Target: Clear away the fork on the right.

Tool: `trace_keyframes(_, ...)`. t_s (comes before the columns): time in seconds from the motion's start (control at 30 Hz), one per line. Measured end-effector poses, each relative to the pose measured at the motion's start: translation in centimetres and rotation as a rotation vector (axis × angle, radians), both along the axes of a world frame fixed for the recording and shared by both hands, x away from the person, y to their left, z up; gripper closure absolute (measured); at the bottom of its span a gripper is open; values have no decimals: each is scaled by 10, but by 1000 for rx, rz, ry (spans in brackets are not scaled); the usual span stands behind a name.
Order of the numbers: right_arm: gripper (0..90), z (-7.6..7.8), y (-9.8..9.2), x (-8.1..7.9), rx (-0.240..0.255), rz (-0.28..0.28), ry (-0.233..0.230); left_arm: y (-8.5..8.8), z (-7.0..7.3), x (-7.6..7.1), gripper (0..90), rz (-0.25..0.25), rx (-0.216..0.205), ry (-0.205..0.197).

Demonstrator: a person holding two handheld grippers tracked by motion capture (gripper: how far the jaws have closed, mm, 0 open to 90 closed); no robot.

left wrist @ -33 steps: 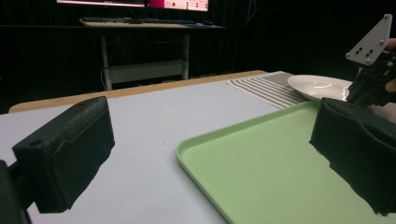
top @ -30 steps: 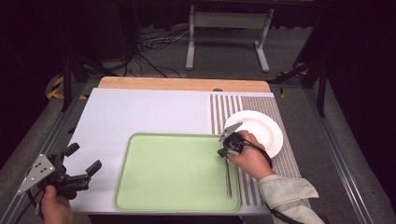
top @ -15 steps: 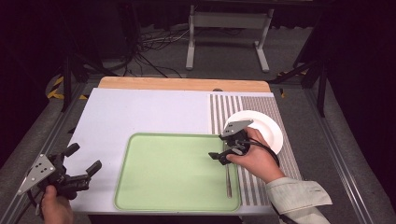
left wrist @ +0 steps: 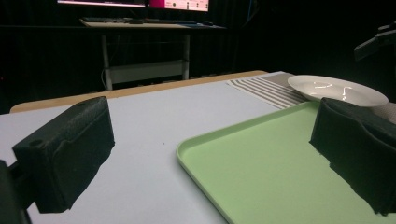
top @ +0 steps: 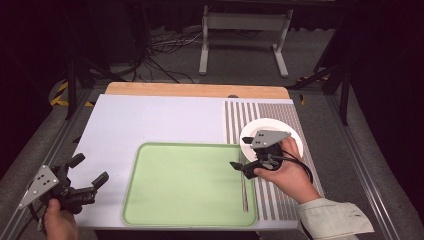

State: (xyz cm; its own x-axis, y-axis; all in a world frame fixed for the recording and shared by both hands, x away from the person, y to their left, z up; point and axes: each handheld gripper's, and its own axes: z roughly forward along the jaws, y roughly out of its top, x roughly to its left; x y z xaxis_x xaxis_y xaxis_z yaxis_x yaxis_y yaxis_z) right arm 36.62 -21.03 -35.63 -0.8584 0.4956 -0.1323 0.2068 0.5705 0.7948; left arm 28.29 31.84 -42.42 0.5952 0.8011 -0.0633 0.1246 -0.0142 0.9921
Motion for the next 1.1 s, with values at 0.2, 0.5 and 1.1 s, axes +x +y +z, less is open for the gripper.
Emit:
trace_keyframes(0.2, 137, 4, -17, -9, 47, -17, -23, 0, 0, 0, 3, 1, -2, 0)
trace_keyframes(0.5, 136, 4, -51, -24, 135, -45, -97, 0, 0, 0, 3, 2, 1, 0)
trace_keyframes(1.1, 136, -19, -114, -45, 288, -132, -185, 1, -1, 0, 3, 2, 1, 1)
